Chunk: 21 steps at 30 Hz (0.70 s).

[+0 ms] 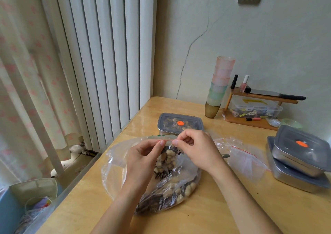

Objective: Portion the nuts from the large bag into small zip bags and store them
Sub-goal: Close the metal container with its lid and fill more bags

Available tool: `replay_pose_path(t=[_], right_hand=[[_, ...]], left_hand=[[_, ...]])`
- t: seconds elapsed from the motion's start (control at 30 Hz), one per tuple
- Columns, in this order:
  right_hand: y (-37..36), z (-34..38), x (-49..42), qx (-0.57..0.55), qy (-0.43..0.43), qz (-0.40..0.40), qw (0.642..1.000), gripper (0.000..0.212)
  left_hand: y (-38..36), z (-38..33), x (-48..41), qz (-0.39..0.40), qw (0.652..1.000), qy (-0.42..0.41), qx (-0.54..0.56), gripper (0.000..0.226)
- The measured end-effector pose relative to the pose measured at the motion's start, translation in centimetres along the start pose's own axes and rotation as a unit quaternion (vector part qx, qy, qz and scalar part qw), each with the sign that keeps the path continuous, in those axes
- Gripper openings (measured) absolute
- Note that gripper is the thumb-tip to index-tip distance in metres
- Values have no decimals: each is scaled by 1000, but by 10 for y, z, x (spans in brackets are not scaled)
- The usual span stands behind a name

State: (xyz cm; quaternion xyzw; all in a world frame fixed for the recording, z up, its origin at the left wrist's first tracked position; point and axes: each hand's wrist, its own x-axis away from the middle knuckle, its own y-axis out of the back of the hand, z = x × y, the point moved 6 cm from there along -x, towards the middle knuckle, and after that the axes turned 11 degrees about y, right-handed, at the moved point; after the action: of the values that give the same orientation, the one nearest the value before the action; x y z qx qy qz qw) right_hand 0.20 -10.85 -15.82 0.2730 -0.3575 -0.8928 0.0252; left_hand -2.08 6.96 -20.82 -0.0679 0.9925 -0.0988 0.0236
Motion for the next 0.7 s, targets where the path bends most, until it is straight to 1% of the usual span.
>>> replay_pose_path(t=[0.1, 0.17, 0.27, 0.37, 0.47, 0.5, 0.6, 0.63, 0.7], right_hand=[[-4, 3, 0, 26, 14, -1, 1000, 17], [-5, 6, 0, 5, 18, 8, 1000, 15], [-4, 1, -1, -33, 3, 45, 998, 8], [-2, -1, 0, -26, -5, 58, 998, 9], [-4, 1, 1, -48, -15, 44, 998, 11], [-4, 1, 1, -63, -19, 29, 997, 11], [0, -6, 1, -118, -49, -35, 991, 7], [1, -8, 2, -130, -56, -48, 989, 9], [2, -7, 2, -129, -49, -56, 989, 14]], left_hand=[[1, -1, -1, -7, 1000, -8, -6, 6], [3, -3, -1, -11, 1000, -8, -7, 6], [4, -3, -1, -9, 1000, -3, -6, 7], [0, 0, -1, 15, 1000, 1, -14, 11], [-7, 0, 2, 57, 998, -8, -25, 9], [-9, -1, 3, 74, 997, -1, -10, 12], [-16, 1, 6, 125, 992, 28, 7, 49], [-18, 2, 6, 141, 990, 28, 2, 56], [-19, 6, 5, 158, 987, 21, -1, 61]])
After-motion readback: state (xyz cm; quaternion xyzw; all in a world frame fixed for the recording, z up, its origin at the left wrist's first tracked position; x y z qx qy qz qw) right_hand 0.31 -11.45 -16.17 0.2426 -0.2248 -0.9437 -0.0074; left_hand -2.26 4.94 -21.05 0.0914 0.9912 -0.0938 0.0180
